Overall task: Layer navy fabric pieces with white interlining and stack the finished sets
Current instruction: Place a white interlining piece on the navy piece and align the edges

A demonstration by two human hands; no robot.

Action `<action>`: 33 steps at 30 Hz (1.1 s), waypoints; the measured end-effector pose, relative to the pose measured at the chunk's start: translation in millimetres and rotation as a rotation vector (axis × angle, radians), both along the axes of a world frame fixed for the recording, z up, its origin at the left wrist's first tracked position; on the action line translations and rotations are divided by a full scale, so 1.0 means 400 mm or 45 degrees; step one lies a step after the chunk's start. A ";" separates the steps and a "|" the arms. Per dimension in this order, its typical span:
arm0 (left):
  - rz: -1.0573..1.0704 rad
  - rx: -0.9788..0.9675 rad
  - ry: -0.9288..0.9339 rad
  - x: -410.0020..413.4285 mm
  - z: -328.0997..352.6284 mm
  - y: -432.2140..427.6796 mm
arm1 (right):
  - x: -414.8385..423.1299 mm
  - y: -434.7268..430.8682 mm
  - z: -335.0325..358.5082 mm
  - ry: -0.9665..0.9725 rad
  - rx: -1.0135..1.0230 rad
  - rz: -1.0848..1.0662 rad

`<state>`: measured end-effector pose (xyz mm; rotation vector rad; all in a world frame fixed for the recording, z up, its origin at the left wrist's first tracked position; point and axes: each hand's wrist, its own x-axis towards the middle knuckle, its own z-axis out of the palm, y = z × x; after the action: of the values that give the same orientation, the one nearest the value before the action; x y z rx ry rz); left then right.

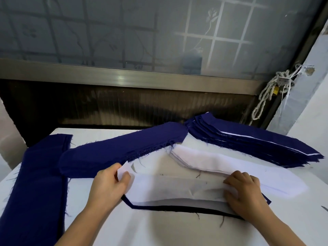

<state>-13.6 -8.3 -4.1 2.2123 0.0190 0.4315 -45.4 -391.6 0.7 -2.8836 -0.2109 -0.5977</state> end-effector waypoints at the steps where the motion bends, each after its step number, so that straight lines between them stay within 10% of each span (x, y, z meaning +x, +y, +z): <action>1: 0.006 -0.008 0.007 0.001 -0.001 0.001 | -0.001 -0.001 -0.010 -0.023 0.034 -0.024; 10: 0.134 -0.035 -0.046 0.002 0.006 0.004 | -0.031 -0.024 -0.002 -0.209 0.296 -0.287; 17: 0.205 0.010 -0.034 -0.004 0.012 -0.001 | -0.066 -0.047 0.009 -0.307 1.109 -0.510; 33: 0.227 0.591 -0.004 -0.003 -0.008 0.000 | -0.049 -0.042 -0.010 -0.135 0.523 -0.686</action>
<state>-14.7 -8.2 -7.2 2.6786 0.1266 0.5834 -65.1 -408.4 -3.2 -2.4923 0.6215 -0.7705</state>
